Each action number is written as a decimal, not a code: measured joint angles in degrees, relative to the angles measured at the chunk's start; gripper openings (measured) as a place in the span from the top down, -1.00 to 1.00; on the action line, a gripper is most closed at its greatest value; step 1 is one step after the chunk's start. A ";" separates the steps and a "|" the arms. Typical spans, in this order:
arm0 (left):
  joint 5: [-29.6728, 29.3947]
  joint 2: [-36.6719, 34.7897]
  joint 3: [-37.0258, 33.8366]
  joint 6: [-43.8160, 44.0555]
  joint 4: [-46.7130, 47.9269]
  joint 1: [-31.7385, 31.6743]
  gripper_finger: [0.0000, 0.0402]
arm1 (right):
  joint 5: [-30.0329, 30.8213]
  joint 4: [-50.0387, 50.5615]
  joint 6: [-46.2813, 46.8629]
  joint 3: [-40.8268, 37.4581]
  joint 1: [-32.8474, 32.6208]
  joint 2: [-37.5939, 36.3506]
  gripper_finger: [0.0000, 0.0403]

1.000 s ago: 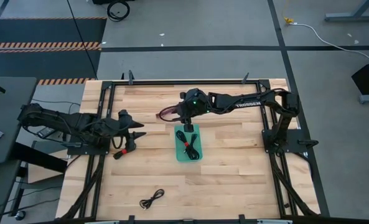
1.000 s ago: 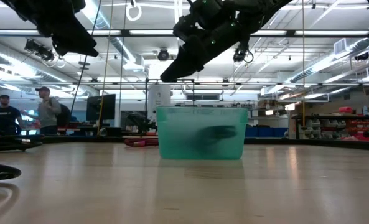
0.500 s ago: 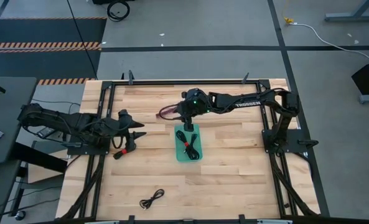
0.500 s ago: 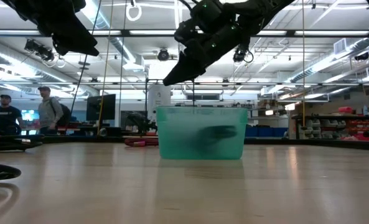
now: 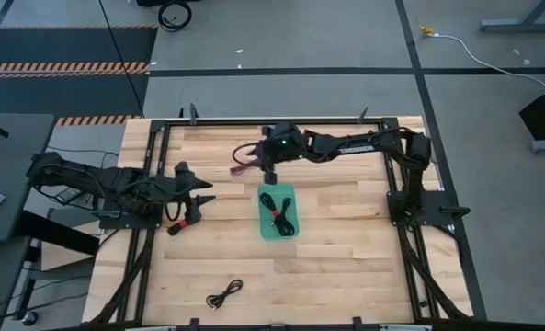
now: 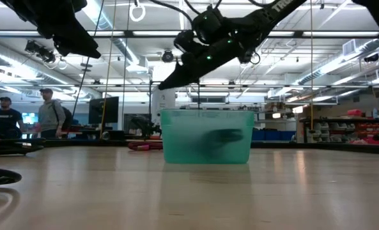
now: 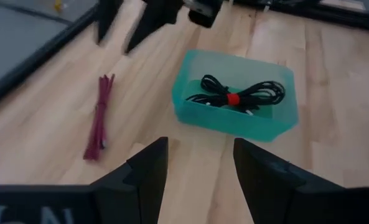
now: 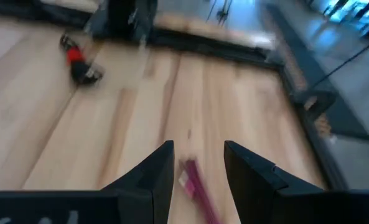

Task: Pick and place USB-C Cables
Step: Adjust the green bin

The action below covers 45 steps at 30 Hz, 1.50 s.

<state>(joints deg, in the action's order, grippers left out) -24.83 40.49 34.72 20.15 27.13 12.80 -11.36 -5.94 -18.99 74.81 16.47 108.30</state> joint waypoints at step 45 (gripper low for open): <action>13.53 7.52 0.04 -3.63 1.25 -14.88 0.06 | 0.20 15.78 0.83 9.15 1.03 10.41 0.27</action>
<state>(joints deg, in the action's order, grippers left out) -11.29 48.01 34.76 16.52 28.38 -2.09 -11.16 9.84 -18.16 83.96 17.50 118.71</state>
